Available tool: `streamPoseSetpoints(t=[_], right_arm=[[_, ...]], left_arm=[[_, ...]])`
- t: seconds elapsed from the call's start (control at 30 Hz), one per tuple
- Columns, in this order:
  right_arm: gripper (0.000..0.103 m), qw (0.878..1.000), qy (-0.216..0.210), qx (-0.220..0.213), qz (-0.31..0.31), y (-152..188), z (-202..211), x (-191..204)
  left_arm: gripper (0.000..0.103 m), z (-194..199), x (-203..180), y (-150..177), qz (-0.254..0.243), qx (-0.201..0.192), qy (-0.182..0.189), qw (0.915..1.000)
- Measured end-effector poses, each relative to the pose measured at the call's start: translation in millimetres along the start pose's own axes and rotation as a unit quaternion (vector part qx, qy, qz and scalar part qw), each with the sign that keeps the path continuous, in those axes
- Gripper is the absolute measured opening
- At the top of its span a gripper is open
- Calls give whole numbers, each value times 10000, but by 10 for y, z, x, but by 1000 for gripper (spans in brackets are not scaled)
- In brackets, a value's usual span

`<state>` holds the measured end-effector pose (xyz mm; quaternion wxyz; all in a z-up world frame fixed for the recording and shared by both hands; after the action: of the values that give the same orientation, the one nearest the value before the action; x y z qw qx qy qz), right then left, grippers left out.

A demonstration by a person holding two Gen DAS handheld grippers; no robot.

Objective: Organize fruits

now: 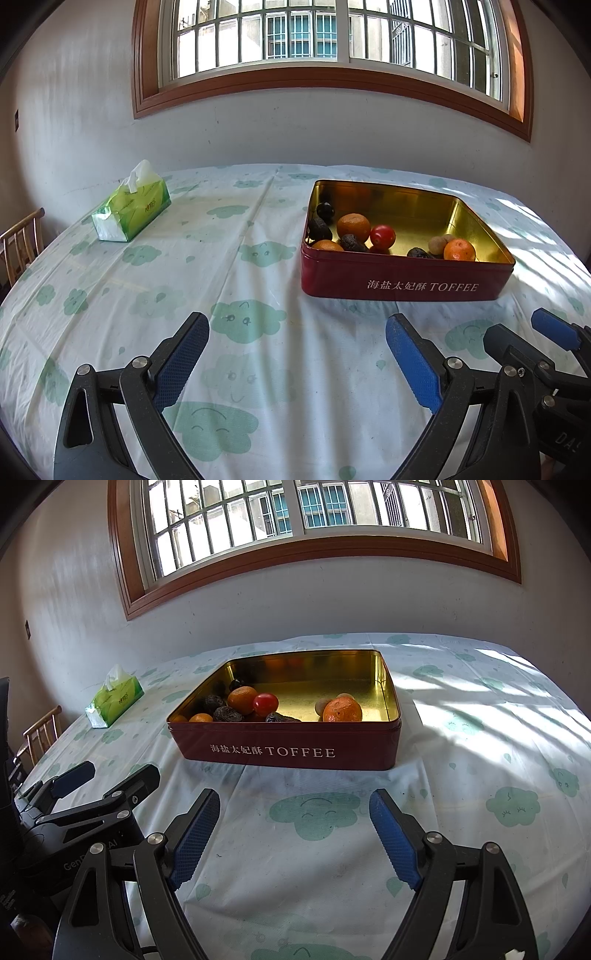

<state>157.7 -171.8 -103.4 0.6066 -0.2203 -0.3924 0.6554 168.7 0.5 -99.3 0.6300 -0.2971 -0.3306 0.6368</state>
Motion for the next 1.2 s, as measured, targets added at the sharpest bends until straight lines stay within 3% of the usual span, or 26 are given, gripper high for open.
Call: streamPoseSetpoints(t=[0.97,1.13,1.2], right_arm=[[81,10000,-4,-20,-17,-16,-1,-30],[81,9999,84,-103,-51,-156,76,-179],[87,9997,168,-138,-102,-252,118,-334]], left_arm=[[97,-31,3,-4,-69,21,10,10000],[97,1,-28,-104,-85,-96,17,9999],[101,46,-18,-200,-73,-300,-16,9995]])
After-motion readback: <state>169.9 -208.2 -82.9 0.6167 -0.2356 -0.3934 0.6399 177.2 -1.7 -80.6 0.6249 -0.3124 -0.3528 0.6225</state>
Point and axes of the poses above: each gripper's, at about its wrist camera, not at the fingertips, and z roughly against the way its jaws point, x to its left, y to its underside, the point moved 6 cm from there along -z, roughly the way its jaws point, and after that the axes turned 4 degrees about -y, right-handed, at the moved point
